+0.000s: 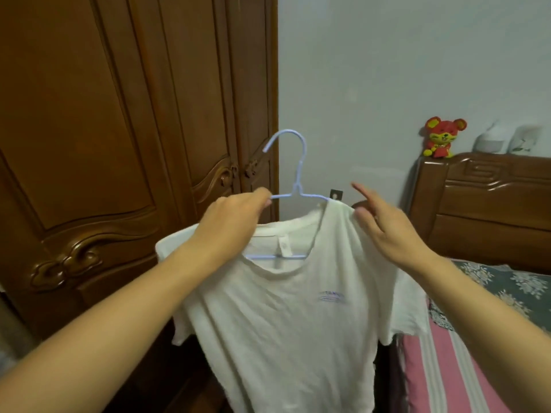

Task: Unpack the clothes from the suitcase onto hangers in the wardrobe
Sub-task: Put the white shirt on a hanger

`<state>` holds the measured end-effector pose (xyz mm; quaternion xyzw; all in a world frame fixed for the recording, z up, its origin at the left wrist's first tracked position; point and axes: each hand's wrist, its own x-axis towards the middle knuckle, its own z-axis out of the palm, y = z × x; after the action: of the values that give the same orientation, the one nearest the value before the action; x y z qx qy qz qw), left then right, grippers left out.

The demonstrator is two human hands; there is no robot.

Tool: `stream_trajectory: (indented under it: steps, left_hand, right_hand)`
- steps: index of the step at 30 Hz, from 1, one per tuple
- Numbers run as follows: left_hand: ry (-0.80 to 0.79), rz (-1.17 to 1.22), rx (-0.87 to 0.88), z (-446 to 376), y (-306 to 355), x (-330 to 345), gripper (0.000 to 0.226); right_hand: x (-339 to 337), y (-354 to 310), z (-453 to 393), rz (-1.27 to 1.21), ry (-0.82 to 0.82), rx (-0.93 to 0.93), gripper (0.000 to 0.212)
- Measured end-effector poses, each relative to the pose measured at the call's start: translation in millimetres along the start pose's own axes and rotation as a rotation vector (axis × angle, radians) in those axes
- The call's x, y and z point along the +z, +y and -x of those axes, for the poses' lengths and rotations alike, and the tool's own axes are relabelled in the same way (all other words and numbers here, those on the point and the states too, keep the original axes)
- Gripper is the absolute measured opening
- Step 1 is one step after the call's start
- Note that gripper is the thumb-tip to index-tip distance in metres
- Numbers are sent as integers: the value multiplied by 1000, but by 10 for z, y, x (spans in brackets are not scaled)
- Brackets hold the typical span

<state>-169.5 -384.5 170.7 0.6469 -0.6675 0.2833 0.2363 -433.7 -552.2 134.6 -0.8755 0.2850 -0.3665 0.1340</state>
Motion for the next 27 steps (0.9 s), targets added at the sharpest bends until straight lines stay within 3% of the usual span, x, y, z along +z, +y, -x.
stream_trajectory:
  steps: [3, 7, 10, 12, 15, 17, 19, 20, 22, 24, 27]
  left_hand:
    - [-17, -25, -3, 124, -142, 37, 2]
    - [-112, -86, 20, 258, -388, 122, 23]
    - [-94, -65, 162, 357, -518, 110, 37]
    - [-53, -70, 205, 407, -486, 87, 33]
    - [-1, 15, 78, 407, -351, 22, 23]
    - [5, 63, -3, 381, -312, -39, 30]
    - [-12, 70, -63, 397, -343, -109, 35]
    - [-32, 78, -90, 438, -393, -172, 37]
    - [-72, 111, -117, 555, -495, -313, 34]
    - [-164, 109, -179, 656, -588, -496, 28]
    - [-369, 2, -384, 878, -872, -793, 27]
  right_hand:
    - [174, 503, 407, 94, -76, 200, 59]
    - [285, 768, 601, -50, 188, 429, 23]
    - [228, 882, 538, -12, 274, 503, 20]
    - [199, 847, 415, 107, 248, 511, 20]
    - [221, 348, 133, 158, 150, 227, 42]
    - [287, -181, -19, 14, -102, 4, 47]
    - [409, -494, -127, 85, -313, -114, 46]
    - [489, -546, -182, 172, -321, -183, 42]
    - [568, -622, -264, 254, -183, -304, 35]
    - [615, -709, -339, 227, -59, -372, 34]
    - [746, -935, -493, 127, -35, -446, 24]
